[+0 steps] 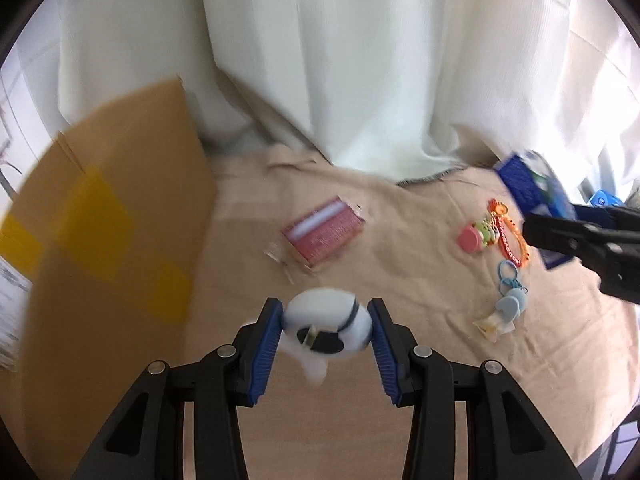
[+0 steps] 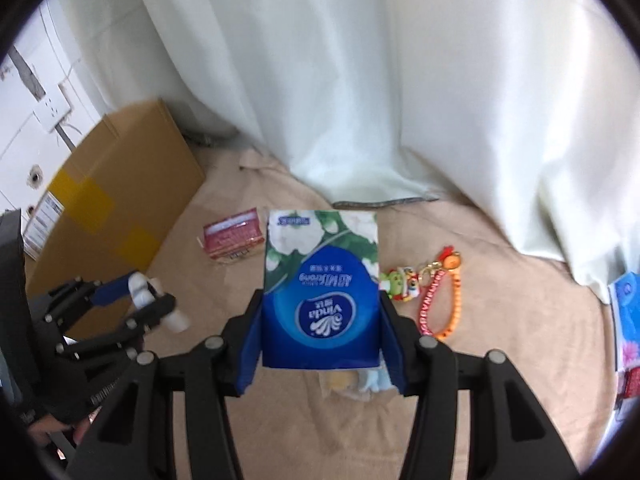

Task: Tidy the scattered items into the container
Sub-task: 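Carry the white clip and tissue pack over the cardboard box with both tools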

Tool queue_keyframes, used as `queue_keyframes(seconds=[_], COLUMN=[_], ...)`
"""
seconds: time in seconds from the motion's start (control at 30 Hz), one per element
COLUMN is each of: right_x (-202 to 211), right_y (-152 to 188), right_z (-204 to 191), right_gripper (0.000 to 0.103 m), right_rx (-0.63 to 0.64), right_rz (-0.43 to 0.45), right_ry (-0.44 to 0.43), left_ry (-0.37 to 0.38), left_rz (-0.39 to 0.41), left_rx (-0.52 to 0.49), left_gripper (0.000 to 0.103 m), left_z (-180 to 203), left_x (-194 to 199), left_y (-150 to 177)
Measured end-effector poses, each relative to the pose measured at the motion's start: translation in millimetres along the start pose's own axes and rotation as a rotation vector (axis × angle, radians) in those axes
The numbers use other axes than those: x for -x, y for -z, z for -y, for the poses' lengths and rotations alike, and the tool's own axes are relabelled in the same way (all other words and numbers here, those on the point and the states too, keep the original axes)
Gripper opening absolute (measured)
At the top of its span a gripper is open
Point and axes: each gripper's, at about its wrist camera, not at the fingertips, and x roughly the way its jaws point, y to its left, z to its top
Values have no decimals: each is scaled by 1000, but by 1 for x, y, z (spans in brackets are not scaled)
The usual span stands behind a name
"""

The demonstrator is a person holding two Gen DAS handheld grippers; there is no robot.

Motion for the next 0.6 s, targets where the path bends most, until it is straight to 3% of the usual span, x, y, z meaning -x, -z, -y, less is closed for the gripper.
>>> queue_keyframes(seconds=[0.3, 0.6], right_x=[50, 65], right_y=[-9, -64], right_z=[-17, -73], right_gripper=[56, 56], right_rx=[-7, 127], right_rz=[93, 197], right_ry=[-34, -124], left_ry=[-5, -74], left_rz=[4, 94], left_rx=[102, 184], left_gripper=[45, 45], left_z=[-34, -95], left_x=[57, 100], left_y=[-40, -76])
